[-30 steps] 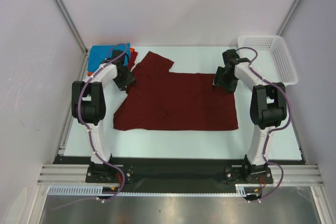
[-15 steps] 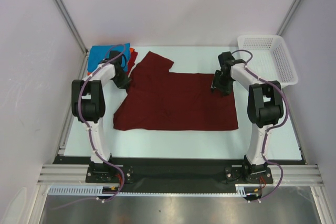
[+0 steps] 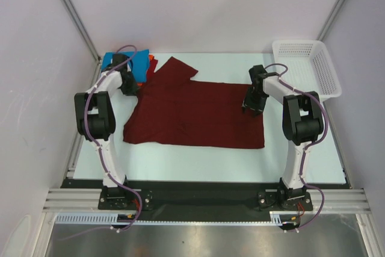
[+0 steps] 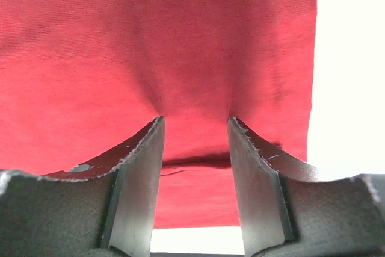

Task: Fold and stack the t-shirts
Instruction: Fold the tshirt

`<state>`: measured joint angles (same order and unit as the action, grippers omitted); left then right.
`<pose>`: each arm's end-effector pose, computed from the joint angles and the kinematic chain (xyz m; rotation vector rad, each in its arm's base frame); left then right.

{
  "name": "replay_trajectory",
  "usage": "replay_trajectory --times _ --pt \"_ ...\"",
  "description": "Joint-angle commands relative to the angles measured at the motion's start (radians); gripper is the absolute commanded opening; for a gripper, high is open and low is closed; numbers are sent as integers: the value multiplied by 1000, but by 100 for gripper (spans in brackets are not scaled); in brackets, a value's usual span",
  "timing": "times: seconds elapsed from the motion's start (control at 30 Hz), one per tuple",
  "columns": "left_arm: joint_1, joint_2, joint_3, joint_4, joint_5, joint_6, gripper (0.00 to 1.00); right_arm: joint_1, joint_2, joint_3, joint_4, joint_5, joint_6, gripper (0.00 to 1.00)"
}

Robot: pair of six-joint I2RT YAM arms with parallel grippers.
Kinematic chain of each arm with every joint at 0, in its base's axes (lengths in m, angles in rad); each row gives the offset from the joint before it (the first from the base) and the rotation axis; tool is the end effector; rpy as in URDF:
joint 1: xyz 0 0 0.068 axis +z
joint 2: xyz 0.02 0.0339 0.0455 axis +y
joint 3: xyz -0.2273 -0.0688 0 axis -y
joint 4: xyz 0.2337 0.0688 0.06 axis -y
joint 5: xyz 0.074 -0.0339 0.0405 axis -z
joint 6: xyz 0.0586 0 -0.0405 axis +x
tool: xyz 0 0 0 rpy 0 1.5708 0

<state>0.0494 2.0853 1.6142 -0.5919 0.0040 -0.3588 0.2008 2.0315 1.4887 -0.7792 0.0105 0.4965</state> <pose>0.4313 0.0211 0.1429 -0.5334 2.5838 -0.1107 0.3772 0.0761 0.1192 0.4294 2.8702 0.1097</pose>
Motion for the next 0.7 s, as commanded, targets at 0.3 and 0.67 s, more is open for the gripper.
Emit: replay_trajectory --times 0.3,0.67 --pt "27 -122 44 21 -137 44 76 17 21 45 -29 54 -39 51" --pt "-31 -517 -428 50 88 -141 33 106 -117 -16 -83 123 -82 63"
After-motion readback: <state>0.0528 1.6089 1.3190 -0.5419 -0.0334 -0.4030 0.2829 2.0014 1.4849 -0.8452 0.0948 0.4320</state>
